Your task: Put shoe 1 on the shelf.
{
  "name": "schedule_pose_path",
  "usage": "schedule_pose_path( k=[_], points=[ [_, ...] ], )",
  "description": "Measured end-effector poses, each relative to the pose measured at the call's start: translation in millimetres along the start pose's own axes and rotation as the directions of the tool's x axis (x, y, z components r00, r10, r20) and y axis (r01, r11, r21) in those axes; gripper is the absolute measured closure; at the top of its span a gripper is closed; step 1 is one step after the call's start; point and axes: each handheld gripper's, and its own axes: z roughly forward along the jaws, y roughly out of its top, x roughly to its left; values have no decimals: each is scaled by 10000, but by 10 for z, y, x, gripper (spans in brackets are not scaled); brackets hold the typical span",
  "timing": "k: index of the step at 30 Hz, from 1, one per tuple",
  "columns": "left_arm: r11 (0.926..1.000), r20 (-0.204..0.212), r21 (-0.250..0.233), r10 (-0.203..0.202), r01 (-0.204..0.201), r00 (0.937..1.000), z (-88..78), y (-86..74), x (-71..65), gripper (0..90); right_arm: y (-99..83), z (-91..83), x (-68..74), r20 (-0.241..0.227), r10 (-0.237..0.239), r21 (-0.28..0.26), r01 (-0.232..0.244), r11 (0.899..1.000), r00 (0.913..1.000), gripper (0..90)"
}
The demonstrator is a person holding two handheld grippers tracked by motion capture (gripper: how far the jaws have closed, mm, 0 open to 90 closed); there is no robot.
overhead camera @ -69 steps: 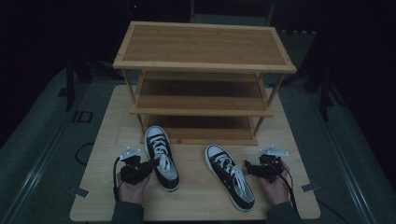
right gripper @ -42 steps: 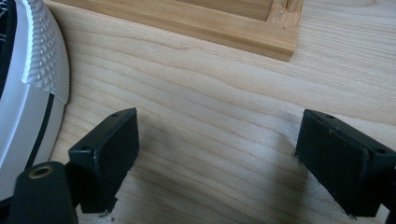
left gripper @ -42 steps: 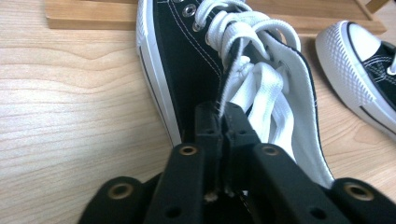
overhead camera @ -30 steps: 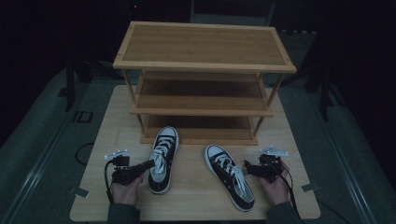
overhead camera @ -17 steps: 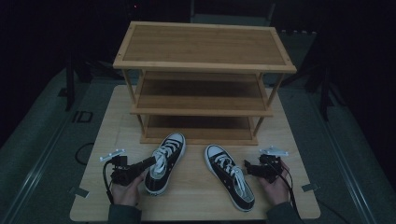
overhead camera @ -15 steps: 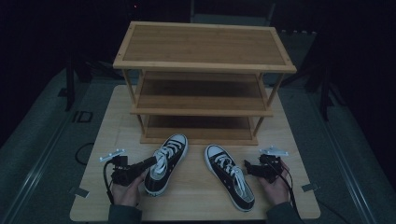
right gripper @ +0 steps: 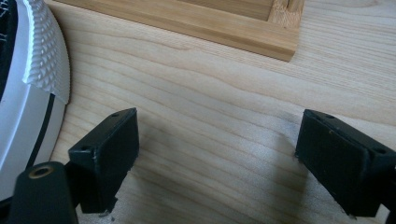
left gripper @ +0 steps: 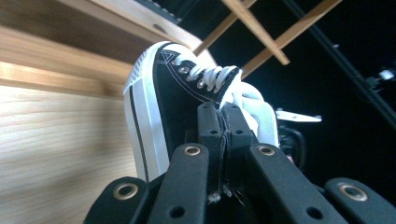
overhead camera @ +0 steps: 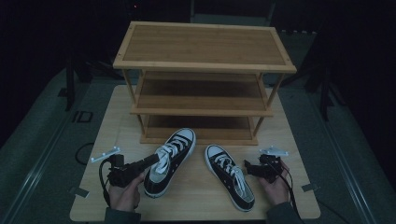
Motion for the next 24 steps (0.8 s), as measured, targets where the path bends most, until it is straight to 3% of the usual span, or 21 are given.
schedule_pose_path(
  k=[8,10,15,20,24],
  points=[
    [10000,761,46,19,-23,9971,-55,46,-216,896,0,0,0,1,-1,0,1,10000,10000,129],
    [10000,1128,-61,-52,59,9936,-80,102,-327,896,0,0,0,0,-4,-2,4,10000,10000,129],
    [9994,1464,-323,202,-156,9890,-105,263,-550,896,1,0,0,1,5,-5,-5,10000,10000,129],
    [9973,1388,-620,467,-384,9892,-38,450,-702,895,2,-1,-1,0,-9,11,9,10000,10000,129],
    [9933,968,-1036,613,-512,9934,84,618,-745,895,2,0,-1,0,-6,3,6,10000,10000,129]
  ],
)
